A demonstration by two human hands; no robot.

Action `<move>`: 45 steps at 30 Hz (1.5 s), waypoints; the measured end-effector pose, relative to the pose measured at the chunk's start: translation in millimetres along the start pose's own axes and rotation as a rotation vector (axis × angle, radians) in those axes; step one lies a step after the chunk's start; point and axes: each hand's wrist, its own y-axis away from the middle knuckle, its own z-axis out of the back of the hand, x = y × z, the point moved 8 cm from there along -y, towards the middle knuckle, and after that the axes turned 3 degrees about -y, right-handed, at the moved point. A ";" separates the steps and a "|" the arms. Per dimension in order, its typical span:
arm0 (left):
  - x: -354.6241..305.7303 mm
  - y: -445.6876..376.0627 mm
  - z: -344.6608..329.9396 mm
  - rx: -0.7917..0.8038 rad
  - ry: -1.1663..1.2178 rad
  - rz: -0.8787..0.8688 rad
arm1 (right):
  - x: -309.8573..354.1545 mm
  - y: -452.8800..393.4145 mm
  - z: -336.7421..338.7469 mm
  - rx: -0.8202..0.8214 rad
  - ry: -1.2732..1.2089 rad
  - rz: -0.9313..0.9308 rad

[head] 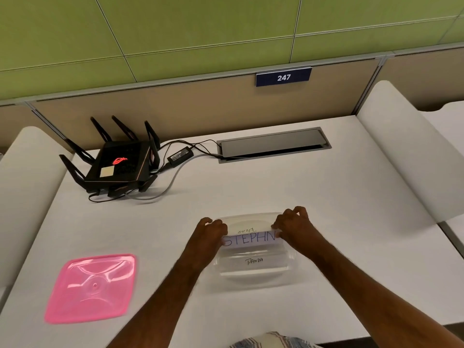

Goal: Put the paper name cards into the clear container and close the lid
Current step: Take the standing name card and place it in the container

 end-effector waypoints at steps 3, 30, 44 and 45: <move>-4.9 1.8 -2.0 -0.004 -0.038 -0.037 | 3.0 -0.9 -9.9 0.070 0.068 0.022; -12.9 16.1 2.5 -0.234 -0.265 -0.133 | 35.5 1.8 6.8 -0.224 -0.093 -0.069; 94.2 55.8 39.5 -0.373 -0.165 0.296 | 89.8 -54.2 25.5 -0.229 -0.308 -0.014; 104.4 61.2 39.5 -0.358 -0.168 0.324 | 96.4 -61.7 25.6 -0.217 -0.298 -0.007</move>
